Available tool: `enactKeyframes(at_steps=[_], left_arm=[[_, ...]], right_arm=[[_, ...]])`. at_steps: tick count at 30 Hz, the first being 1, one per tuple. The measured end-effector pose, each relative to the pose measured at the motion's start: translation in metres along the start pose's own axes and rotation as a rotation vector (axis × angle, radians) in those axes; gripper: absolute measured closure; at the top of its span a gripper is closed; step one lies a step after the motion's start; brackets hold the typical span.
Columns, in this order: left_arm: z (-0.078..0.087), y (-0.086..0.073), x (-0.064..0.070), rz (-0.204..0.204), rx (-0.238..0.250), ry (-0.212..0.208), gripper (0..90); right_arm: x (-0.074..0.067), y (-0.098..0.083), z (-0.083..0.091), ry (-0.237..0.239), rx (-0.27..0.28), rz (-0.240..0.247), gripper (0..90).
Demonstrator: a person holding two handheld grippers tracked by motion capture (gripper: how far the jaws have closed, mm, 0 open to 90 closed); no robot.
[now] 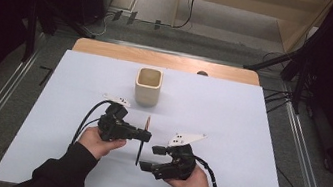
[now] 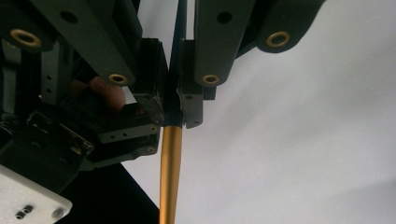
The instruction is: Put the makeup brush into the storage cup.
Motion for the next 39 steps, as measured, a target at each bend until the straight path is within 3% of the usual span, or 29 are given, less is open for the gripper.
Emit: enactKeyframes(at_steps=[6,20,29,32,39], left_arm=[[0.000,-0.002,0.001,-0.013,-0.016,-0.017,83.4],[0.008,0.003,-0.002,-0.055,-0.006,-0.015,83.3],[0.013,0.004,-0.005,-0.067,-0.009,-0.002,83.1],[0.015,0.004,-0.007,-0.066,-0.008,0.005,83.2],[0.017,0.005,-0.008,-0.067,-0.001,0.014,83.2]], right_arm=[[-0.001,-0.001,-0.002,0.040,-0.032,0.026,26.8],[0.004,-0.002,0.003,0.058,-0.062,0.086,27.2],[0.013,-0.004,0.009,-0.003,-0.068,0.128,27.2],[0.016,-0.004,0.011,-0.025,-0.065,0.166,27.1],[0.026,-0.006,0.019,-0.086,-0.059,0.168,26.9]])
Point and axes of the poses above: each handheld gripper's, and its own axes: z roughly backward along the jaws, y roughly out of its top, x roughly to its right, the point moved 7 cm from there along -z, roughly forward along the jaws, and after that the axes turned 3 degrees about z, right-handed, at the moved point
